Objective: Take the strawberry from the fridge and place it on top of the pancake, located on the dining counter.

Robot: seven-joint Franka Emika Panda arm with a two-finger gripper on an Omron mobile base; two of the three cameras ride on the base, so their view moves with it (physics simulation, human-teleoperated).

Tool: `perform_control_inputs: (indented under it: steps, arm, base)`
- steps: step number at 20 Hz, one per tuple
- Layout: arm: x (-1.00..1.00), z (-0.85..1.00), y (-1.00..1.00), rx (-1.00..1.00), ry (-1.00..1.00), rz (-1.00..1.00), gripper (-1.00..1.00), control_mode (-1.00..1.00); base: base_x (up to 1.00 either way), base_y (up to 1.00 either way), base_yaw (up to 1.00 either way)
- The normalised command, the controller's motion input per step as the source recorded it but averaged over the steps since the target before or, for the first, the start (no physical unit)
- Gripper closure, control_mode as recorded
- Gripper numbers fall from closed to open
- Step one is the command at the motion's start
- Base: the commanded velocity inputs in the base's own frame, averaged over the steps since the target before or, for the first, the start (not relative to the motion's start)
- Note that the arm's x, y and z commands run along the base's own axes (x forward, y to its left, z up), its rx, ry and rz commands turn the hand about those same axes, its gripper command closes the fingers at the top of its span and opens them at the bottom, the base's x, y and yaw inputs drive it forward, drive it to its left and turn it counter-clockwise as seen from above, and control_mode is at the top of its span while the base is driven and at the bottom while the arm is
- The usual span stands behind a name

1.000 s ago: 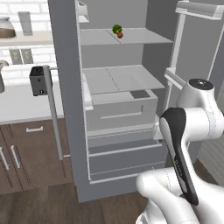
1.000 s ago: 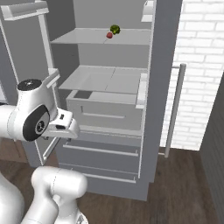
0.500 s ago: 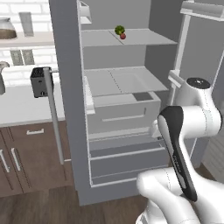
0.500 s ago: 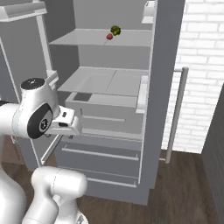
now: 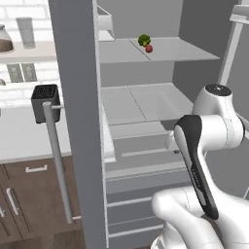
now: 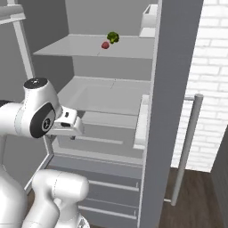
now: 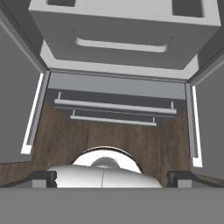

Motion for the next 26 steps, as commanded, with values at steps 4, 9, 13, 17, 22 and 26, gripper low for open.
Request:
perform_control_inputs:
  steps: [4, 9, 13, 17, 22, 26]
  arm:
    - [0.00, 0.00, 0.00, 0.00, 0.00, 0.00, -1.00, 1.00]
    - [0.00, 0.00, 0.00, 0.00, 0.00, 0.00, -1.00, 1.00]
    - [0.00, 0.00, 0.00, 0.00, 0.00, 0.00, -1.00, 1.00]
    - [0.00, 0.00, 0.00, 0.00, 0.00, 0.00, -1.00, 1.00]
    - [0.00, 0.00, 0.00, 0.00, 0.00, 0.00, -1.00, 1.00]
    - [0.00, 0.00, 0.00, 0.00, 0.00, 0.00, -1.00, 1.00]
  base:
    - [0.34, -0.06, -0.05]
    - [0.22, -0.08, -0.12]
    - [0.25, -0.01, -0.08]
    - [0.50, 0.00, -0.05]
    - [0.65, 0.00, 0.00]
    - [0.62, 0.00, 0.00]
